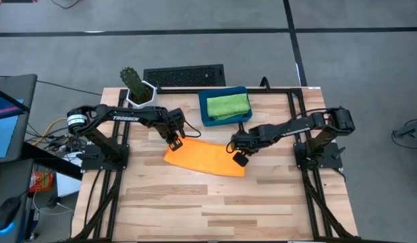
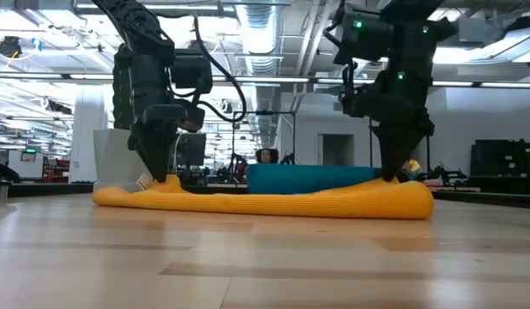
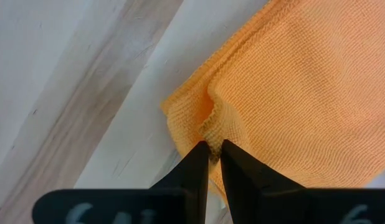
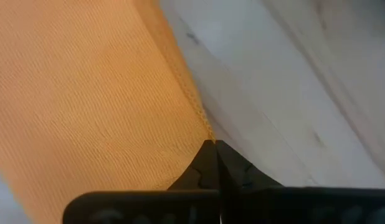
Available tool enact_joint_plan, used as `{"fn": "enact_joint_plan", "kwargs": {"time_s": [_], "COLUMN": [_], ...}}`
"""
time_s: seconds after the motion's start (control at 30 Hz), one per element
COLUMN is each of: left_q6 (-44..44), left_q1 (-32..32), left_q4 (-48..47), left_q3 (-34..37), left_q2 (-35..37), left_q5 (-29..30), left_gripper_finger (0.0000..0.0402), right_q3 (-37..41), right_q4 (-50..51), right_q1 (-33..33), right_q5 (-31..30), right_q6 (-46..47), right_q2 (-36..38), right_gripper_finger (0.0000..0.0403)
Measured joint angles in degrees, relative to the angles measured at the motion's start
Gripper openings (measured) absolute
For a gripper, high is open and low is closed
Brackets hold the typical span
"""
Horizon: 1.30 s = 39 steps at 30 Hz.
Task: Fold microfiber towels
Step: Fold the orange microfiber cloth
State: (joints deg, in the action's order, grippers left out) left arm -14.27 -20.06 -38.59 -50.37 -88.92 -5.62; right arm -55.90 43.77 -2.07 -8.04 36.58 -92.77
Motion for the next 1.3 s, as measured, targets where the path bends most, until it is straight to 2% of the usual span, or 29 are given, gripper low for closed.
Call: {"fn": "enact_joint_plan", "kwargs": {"time_s": [0.5, 0.73, 0.87, 1.0, 1.13, 1.3], "left_q6": [-1.44, -1.97, -3.00, -2.64, -1.50, -1.46], "left_q1": [0.01, 0.01, 0.01, 0.01, 0.01, -0.01], "left_q4": [-0.52, -0.47, 0.19, 0.50, 0.57, 0.79], "left_q3": [0.00, 0.00, 0.00, 0.00, 0.00, 0.00], "left_q2": [0.00, 0.00, 0.00, 0.00, 0.00, 0.00], "left_q5": [2.05, 1.92, -0.13, -0.88, -1.84, -1.36], "left_gripper_finger": [0.0044, 0.0106, 0.0145, 0.0163, 0.0144, 0.0084], "right_q3": [0.02, 0.03, 0.02, 0.04, 0.04, 0.04], "right_q4": [1.07, 1.07, 0.62, 0.61, 0.46, -0.30], "right_q1": [1.36, 1.87, 1.84, 1.84, 1.84, 1.84], "right_q5": [0.25, -1.08, -1.08, -0.54, 0.41, 0.43], "right_q6": [0.37, 1.40, 0.55, -0.12, -0.67, -1.03], "right_q2": [-0.33, -0.35, -0.34, -0.35, -0.36, -0.34], "right_gripper_finger": [0.0035, 0.0052, 0.0064, 0.0064, 0.0040, 0.0009]}}
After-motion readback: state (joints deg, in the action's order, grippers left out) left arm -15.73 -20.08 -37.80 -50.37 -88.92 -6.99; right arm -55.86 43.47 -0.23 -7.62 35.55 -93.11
